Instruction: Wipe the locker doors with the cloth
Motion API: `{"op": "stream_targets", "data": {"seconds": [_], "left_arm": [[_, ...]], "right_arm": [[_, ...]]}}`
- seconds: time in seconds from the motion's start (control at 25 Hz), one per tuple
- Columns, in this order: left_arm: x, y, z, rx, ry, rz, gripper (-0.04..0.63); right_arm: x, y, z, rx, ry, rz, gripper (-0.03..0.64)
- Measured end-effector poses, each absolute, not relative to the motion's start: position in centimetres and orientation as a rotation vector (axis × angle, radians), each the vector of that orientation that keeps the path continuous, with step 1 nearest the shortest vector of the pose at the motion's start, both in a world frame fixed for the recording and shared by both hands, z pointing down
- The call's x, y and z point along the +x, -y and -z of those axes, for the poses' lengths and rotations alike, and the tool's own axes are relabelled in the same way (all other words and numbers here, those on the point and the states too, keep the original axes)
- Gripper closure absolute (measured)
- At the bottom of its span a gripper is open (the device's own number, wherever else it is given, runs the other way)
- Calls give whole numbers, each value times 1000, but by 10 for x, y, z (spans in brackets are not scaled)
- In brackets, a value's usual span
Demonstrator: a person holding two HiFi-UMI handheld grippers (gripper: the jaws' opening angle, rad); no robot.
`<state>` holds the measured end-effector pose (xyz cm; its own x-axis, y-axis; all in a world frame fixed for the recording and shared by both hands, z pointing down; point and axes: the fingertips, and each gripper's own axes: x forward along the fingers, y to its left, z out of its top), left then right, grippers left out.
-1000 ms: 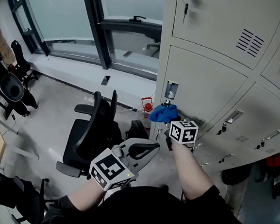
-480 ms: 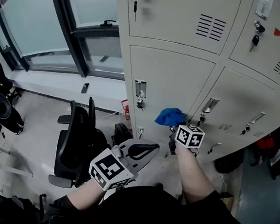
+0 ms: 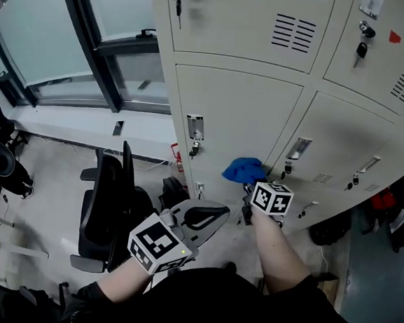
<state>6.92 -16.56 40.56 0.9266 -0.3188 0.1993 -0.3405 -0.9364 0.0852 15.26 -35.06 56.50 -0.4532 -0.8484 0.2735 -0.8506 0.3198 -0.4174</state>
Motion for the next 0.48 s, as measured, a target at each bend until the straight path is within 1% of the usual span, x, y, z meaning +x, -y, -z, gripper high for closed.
{"op": "stream_targets", "data": {"seconds": [0.28,0.48], "left_arm": [[30,172,-408,2929,663,-318,588],[-3,176,-407,2882,807,-350,588]], "right_arm": [[48,367,-575,1362,2638,-787,569],[-3,379,-588,1242,2648,-775,569]]}}
